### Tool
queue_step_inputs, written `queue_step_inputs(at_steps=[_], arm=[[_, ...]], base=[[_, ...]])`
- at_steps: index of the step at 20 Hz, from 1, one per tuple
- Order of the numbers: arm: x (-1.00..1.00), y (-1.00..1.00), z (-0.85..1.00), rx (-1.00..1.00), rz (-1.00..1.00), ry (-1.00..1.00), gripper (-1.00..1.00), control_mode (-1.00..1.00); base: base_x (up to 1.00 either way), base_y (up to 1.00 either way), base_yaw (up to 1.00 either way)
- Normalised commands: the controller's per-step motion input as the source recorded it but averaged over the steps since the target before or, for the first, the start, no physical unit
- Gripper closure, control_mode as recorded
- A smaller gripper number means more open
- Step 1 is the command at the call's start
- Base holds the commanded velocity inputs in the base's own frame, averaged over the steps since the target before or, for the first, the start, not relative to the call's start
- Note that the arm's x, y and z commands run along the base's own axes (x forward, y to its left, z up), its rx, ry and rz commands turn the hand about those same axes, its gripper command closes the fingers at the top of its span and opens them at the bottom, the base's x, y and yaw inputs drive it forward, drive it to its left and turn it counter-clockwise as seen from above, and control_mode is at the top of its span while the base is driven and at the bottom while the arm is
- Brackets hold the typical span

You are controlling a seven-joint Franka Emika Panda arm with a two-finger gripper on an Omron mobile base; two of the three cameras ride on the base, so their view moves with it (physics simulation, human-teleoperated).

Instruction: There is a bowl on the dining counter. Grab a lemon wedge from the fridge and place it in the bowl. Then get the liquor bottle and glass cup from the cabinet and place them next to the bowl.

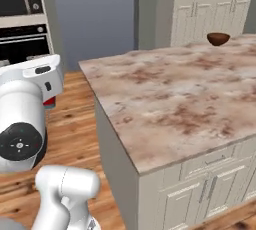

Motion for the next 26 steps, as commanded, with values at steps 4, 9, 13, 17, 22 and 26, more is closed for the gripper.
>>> queue_step_inputs(at_steps=[4, 9, 13, 17, 22, 26], arm=[[0.00, 0.00, 0.00, 0.00, 0.00, 0.00, 1.00, 1.00], [0.00, 0.00, 0.00, 0.00, 0.00, 0.00, 1.00, 1.00], [0.00, 0.00, 0.00, 0.00, 0.00, 0.00, 1.00, 1.00], [0.00, 0.00, 0.00, 0.00, 0.00, 0.00, 1.00, 1.00], [0.00, 0.00, 0.00, 0.00, 0.00, 0.00, 1.00, 1.00], [0.00, 0.00, 0.00, 0.00, 0.00, 0.00, 1.00, 1.00]], base=[[0.43, 0.96, -0.52], [0.35, 0.92, -0.51], [0.36, 0.89, -0.50], [0.38, 0.89, -0.50], [0.34, 0.88, -0.48], [0.09, 0.87, -0.50]])
